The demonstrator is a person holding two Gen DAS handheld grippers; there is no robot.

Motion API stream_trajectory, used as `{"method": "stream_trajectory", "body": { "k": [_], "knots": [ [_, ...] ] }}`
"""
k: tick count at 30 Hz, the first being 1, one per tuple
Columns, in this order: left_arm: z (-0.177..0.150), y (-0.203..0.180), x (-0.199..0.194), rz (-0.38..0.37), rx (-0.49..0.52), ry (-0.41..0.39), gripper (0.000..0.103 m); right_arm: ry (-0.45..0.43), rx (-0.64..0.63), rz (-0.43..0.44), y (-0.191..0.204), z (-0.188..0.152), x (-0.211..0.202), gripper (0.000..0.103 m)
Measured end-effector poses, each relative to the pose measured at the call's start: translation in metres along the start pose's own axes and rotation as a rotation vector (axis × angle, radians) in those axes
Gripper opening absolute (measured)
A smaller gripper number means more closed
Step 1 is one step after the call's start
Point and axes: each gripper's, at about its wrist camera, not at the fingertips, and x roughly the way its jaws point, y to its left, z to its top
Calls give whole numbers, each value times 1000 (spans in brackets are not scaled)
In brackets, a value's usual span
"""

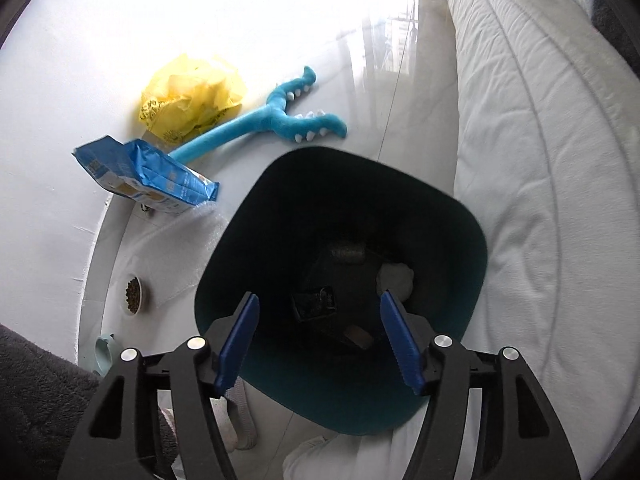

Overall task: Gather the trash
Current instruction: 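Move both open grippers back toward the remaining trash on the bed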

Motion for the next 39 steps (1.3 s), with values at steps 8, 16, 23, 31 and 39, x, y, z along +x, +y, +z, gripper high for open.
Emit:
{"method": "stream_trajectory", "body": {
  "k": [8,16,23,31,39],
  "knots": [
    [11,-36,-2,-46,9,-78,92,-145,13,22,-19,-3,-61,73],
    [15,-77,-3,-113,22,-108,94,-281,69,-40,-66,-14,-118,75],
    [11,-100,16,-152,-18,-82,94,-352,100,-87,-102,-24,-155,75],
    [4,-126,34,-189,-4,-47,94,-386,63,-229,-137,-46,-185,75],
    [-3,-155,47,-234,11,-19,94,-413,105,-296,-172,-70,-212,75]
  ]
}}
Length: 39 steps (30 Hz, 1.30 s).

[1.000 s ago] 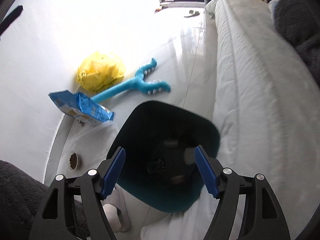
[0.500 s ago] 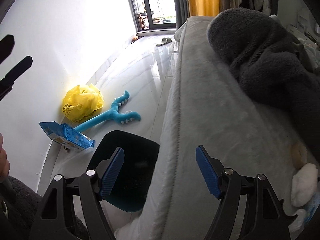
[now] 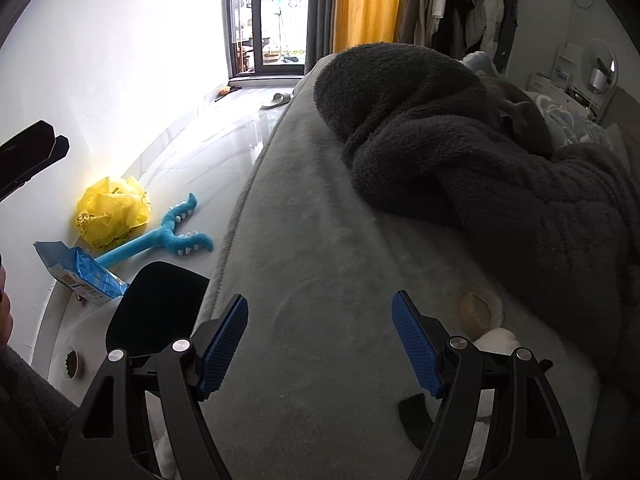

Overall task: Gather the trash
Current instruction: 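Move both open grippers back toward the remaining trash on the bed, then grasp the blue-white wipes pack with right gripper while left grasps the black curved piece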

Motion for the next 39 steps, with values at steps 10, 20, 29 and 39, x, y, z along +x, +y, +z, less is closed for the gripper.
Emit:
{"method": "stream_trajectory", "body": {
  "k": [10,20,29,39],
  "knots": [
    [-11,-24,29,-53,-4,48,94,2,31,-61,-43,-18,-17,75],
    [-28,-54,58,-118,31,92,94,24,87,-106,-88,-42,-28,75],
    [-43,-79,86,-226,23,173,94,43,125,-112,-118,-62,-27,71],
    [-58,-108,103,-296,62,224,94,58,165,-88,-140,-78,-28,56]
  ]
}}
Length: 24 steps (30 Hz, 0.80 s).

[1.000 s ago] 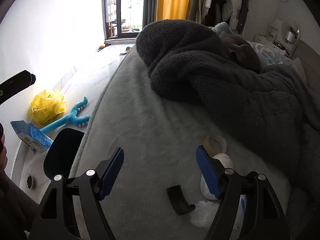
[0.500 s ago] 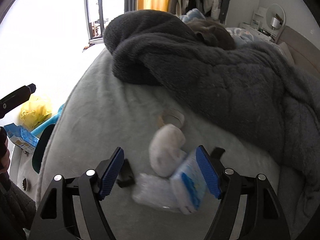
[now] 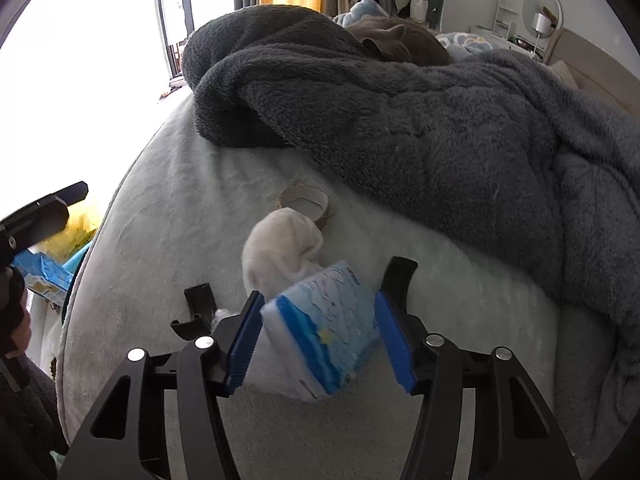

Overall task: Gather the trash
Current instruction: 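Grasp the blue-white wipes pack with right gripper while left grasps the black curved piece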

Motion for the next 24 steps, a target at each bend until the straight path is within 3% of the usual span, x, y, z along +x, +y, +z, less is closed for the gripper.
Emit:
{"method": "stream_trajectory", "body": {
  "k": [10,14,24],
  "knots": [
    [-16,-37,36,-106,98,129,93,-14,67,45,-25,-12,-4,18],
    [-23,-43,49,-109,117,164,87,-40,86,47,-34,-15,-12,15],
    [-32,-38,76,-129,51,231,70,-76,106,65,-49,-21,-26,15]
  ]
}}
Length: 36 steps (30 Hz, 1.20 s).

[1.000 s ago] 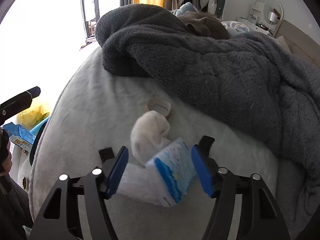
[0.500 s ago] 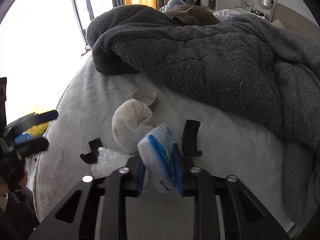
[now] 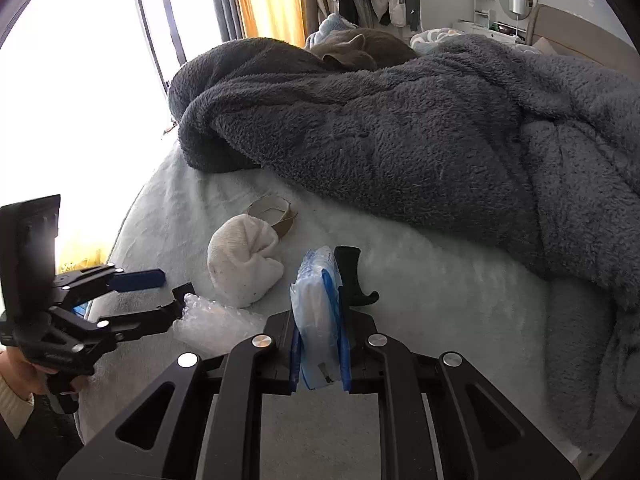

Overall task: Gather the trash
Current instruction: 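Grasp the blue-white wipes pack with right gripper while left grasps the black curved piece, then carry the wipes pack and black piece over the teal bin and open both grippers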

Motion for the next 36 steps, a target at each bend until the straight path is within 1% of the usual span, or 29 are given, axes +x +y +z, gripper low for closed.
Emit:
{"method": "stream_trajectory", "body": {
  "k": [4,6,9,11,17,22,27,31,36],
  "knots": [
    [-1,3,6,-35,-34,9,65,-4,10,-2,-7,-4,-5,15],
    [0,2,11,-33,-38,16,64,-4,14,-5,-11,-6,-7,15],
    [0,6,15,-34,-60,27,59,-5,21,-7,-16,-8,-9,15],
    [1,8,17,-42,-72,26,53,-8,26,-6,-19,-9,-11,15],
    [2,3,15,-33,-55,15,48,-24,35,8,-19,-6,-16,15],
    [3,-4,9,-14,-13,-6,48,-37,24,21,-9,1,-17,15],
    [6,3,-5,-8,-22,-44,48,-41,9,28,3,9,-14,15],
    [7,11,-17,31,-29,-66,48,-56,6,40,14,17,-13,15],
    [4,29,-32,76,-52,-70,48,-81,-10,53,36,28,-13,15]
  ]
}}
